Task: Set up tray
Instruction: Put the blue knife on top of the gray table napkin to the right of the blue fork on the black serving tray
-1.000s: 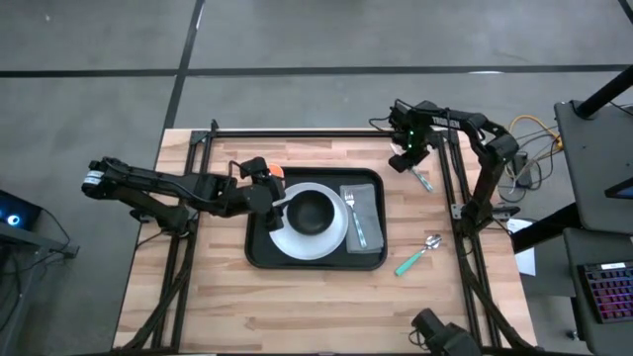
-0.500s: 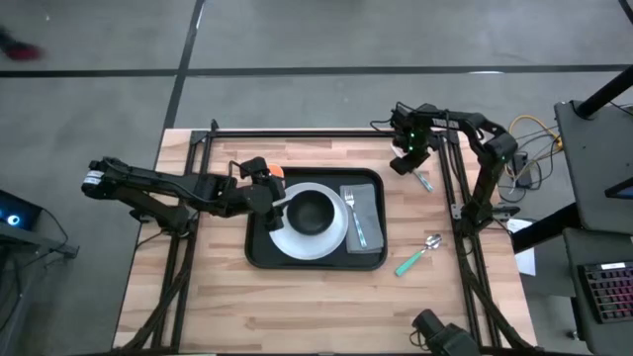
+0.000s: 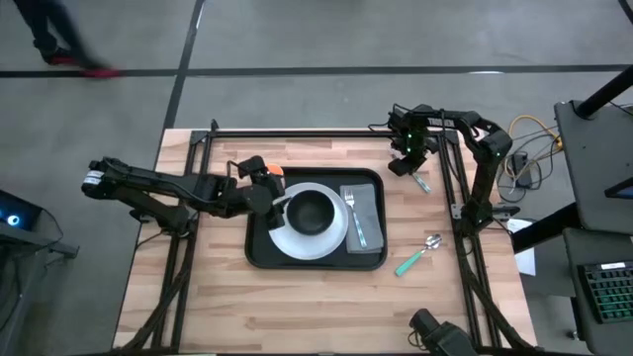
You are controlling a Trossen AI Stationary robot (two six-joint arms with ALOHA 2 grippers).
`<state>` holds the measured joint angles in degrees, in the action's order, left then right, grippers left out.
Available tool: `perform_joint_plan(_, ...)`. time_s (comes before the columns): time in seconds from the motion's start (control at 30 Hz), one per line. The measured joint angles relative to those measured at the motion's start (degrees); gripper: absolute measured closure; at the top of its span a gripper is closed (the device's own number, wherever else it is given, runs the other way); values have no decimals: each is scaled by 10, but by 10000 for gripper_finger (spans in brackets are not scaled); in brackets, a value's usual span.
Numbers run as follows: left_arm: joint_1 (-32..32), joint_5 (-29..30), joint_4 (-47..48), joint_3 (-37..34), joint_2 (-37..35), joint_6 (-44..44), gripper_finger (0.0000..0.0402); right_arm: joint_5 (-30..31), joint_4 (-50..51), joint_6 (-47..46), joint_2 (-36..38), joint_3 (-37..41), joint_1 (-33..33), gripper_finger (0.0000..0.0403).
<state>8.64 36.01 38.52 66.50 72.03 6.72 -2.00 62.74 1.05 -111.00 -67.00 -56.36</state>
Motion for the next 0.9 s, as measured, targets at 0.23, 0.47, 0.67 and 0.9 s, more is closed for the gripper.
perform_joint_plan(0.23,-1,127,-9,0,0,40,140,23,-2,-56,37,6,27,388)
perform_joint_plan(0.47,-6,196,-6,0,-1,61,140,22,4,-203,120,26,123,390)
perform_joint_plan(0.67,-31,200,9,-4,-1,61,140,-34,12,-346,236,43,248,391)
perform_joint_plan(0.9,-75,227,18,-17,-1,45,140,-30,-29,-573,322,45,421,391)
